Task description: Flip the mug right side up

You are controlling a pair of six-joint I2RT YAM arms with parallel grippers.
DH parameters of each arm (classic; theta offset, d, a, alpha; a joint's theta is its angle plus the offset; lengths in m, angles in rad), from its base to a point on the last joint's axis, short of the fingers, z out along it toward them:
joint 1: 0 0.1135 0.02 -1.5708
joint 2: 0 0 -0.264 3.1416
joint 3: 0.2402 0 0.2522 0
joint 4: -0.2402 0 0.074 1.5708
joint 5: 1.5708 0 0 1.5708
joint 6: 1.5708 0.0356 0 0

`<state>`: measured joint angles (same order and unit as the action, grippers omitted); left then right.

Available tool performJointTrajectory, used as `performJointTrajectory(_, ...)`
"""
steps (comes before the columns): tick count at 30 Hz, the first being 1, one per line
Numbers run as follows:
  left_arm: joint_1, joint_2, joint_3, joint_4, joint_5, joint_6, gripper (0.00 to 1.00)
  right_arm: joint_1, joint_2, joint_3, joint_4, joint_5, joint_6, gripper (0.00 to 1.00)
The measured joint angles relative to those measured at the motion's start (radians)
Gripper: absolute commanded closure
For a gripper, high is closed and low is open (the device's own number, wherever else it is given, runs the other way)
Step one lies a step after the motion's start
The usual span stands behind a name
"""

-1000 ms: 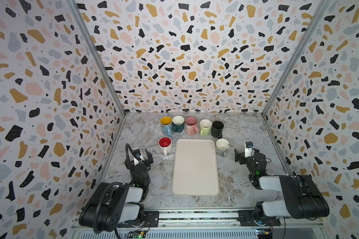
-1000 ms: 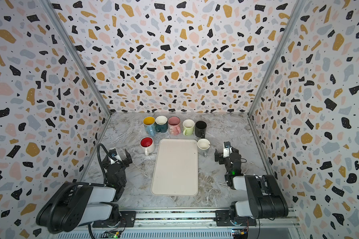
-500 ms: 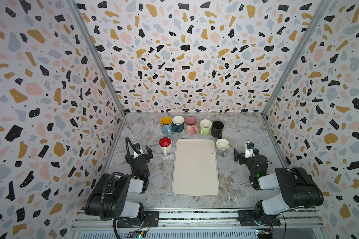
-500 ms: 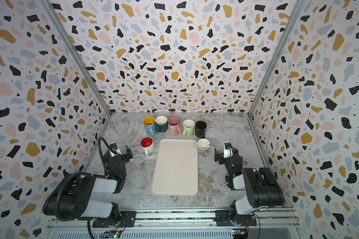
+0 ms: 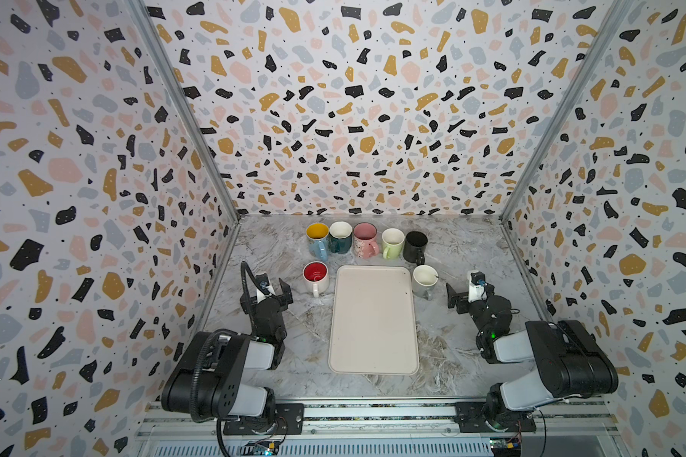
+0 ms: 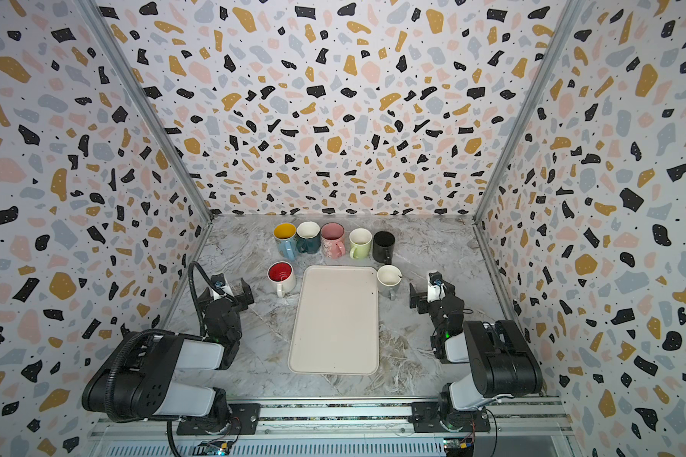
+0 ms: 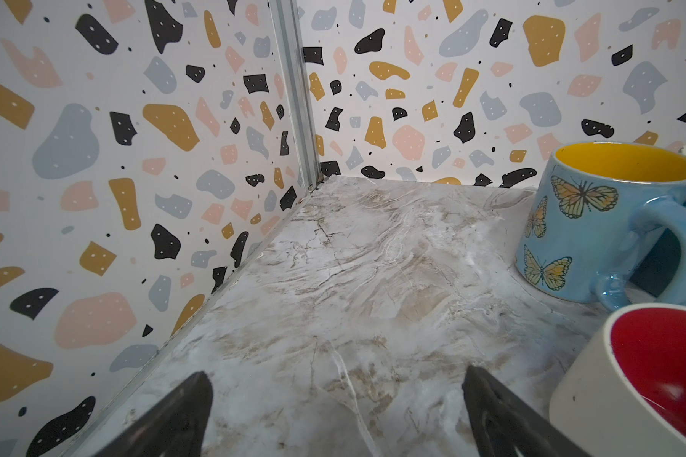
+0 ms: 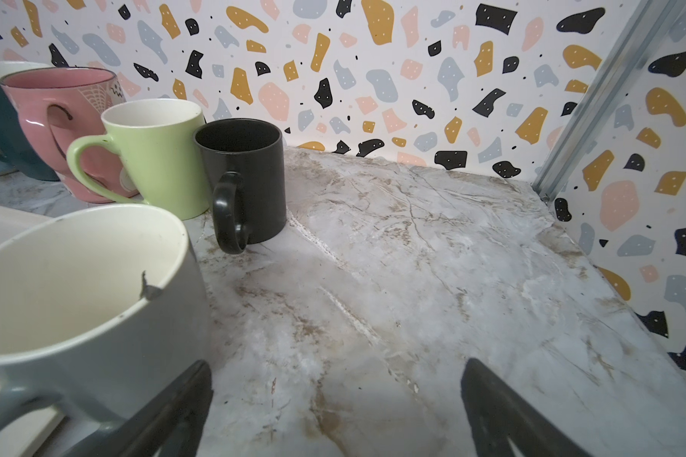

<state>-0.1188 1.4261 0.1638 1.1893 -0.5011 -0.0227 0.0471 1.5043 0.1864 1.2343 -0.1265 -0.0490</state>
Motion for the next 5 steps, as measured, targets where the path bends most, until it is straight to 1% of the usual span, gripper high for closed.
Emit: performJointTrajectory(5,0.0,0.0,0.0,0.0,0.0,0.0,0.0,-0.002,0.0,0.0,0.0,-0.001,0.003,0.01)
